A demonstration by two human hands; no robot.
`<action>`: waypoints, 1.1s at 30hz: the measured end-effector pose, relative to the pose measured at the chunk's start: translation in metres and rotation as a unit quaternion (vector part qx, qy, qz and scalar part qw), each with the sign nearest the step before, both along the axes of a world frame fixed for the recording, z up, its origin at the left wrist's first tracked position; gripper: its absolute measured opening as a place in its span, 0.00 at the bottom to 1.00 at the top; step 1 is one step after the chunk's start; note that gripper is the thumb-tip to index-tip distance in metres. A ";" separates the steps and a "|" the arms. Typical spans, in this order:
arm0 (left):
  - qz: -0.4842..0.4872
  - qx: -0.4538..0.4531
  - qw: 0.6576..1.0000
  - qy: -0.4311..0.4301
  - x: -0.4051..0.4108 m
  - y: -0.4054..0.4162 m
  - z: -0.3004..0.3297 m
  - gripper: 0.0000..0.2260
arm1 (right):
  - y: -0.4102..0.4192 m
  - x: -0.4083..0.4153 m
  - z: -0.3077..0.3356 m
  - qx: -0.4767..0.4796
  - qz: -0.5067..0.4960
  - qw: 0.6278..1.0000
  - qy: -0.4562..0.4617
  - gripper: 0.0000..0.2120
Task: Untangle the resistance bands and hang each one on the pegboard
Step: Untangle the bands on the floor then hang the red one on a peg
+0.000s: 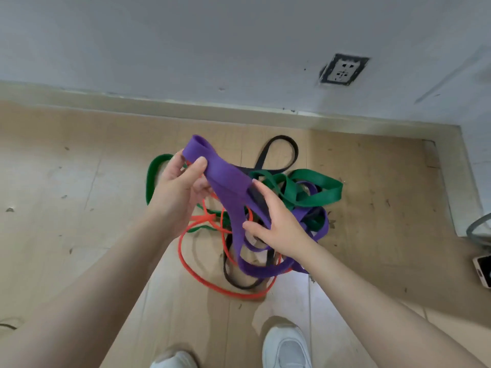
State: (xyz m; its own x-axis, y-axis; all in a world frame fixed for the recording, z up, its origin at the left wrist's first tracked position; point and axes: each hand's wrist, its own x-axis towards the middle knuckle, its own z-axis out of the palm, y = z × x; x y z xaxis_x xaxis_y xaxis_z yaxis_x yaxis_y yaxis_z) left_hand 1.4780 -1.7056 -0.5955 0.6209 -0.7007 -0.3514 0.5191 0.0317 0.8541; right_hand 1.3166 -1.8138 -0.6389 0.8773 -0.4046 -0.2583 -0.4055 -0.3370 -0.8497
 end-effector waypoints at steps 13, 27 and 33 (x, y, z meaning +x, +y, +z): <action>0.030 -0.083 0.994 0.066 0.029 -0.026 0.100 0.02 | -0.004 0.047 0.057 0.006 -0.037 0.999 0.039 0.16; -0.162 0.040 0.985 -0.039 -0.030 0.001 0.039 0.10 | -0.008 0.099 0.122 0.224 -0.224 0.948 -0.031 0.11; -0.030 0.041 0.990 -0.131 -0.021 -0.001 0.064 0.09 | -0.033 0.107 0.128 0.252 -0.088 0.959 -0.099 0.08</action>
State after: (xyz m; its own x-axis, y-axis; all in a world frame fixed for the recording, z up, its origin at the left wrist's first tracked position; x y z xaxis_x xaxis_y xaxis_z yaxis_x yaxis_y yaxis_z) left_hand 1.4566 -1.7062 -0.5312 0.6559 -0.7154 -0.2409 0.2784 -0.0674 0.9581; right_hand 1.4234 -1.8464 -0.5112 0.8594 -0.4178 -0.2948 -0.2321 0.1951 -0.9529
